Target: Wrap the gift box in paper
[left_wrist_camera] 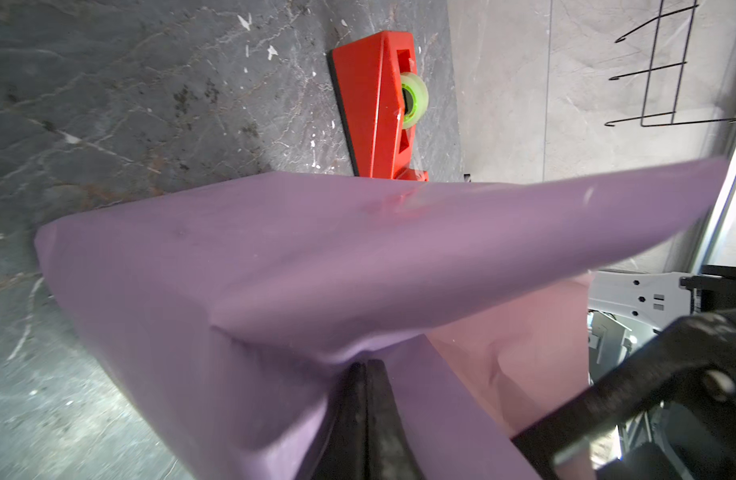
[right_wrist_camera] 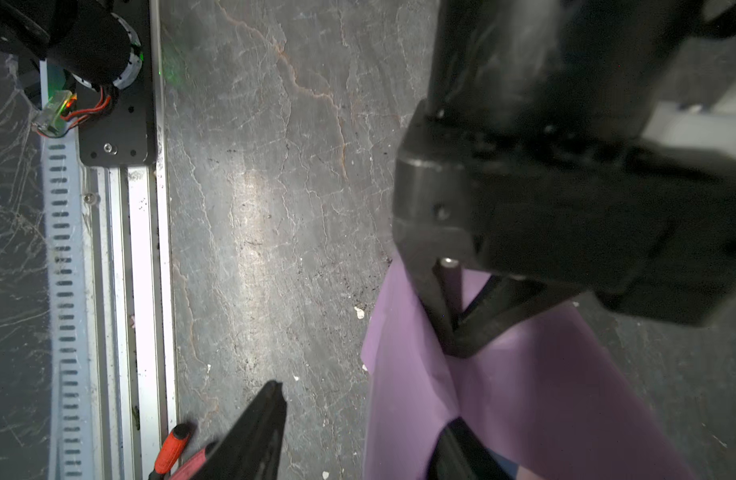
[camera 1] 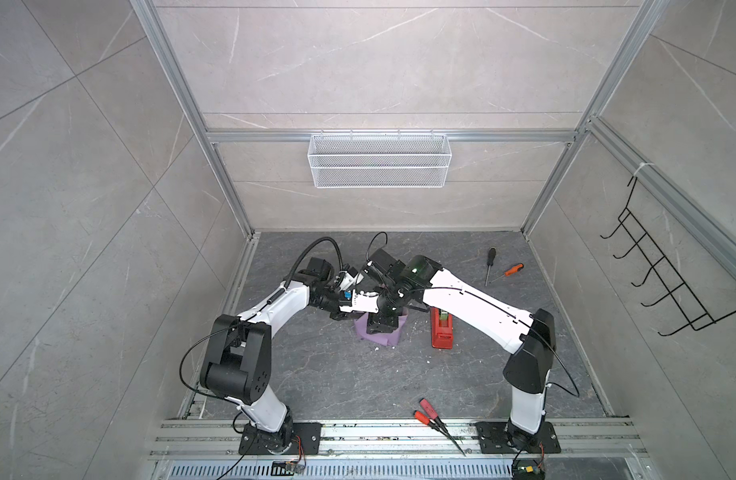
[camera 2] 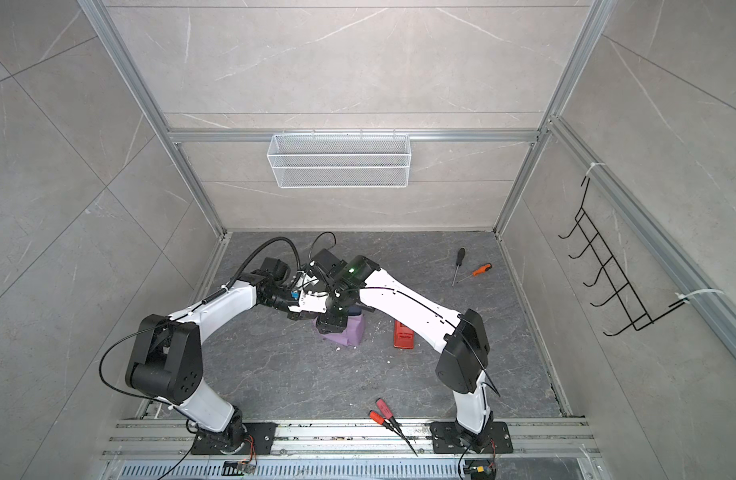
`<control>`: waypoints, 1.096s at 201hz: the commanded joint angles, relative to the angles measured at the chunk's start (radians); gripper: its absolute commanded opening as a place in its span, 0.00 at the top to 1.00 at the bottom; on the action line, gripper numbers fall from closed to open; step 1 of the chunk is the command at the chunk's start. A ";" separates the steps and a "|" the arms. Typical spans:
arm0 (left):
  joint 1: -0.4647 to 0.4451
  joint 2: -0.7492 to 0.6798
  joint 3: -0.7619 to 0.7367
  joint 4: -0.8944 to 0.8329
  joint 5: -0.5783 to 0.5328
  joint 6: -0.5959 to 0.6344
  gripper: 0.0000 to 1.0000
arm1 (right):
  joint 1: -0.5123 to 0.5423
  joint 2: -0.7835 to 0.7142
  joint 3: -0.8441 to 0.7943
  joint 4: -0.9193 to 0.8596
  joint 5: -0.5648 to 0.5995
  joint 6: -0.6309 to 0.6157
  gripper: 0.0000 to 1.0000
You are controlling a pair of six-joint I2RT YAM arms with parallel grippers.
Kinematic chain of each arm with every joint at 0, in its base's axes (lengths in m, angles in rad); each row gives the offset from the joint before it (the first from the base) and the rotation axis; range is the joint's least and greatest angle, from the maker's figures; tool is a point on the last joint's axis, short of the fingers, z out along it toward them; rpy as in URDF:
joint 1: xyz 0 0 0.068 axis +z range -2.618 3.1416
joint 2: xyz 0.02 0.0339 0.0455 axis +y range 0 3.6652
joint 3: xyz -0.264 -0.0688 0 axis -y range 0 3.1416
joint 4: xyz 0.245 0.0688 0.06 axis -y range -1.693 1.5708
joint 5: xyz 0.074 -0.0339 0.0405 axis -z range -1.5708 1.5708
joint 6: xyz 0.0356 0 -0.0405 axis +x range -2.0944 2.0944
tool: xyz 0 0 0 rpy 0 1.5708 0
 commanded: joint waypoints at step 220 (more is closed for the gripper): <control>-0.022 0.039 -0.009 -0.053 -0.102 0.020 0.98 | -0.039 -0.057 -0.242 0.284 -0.113 0.055 0.44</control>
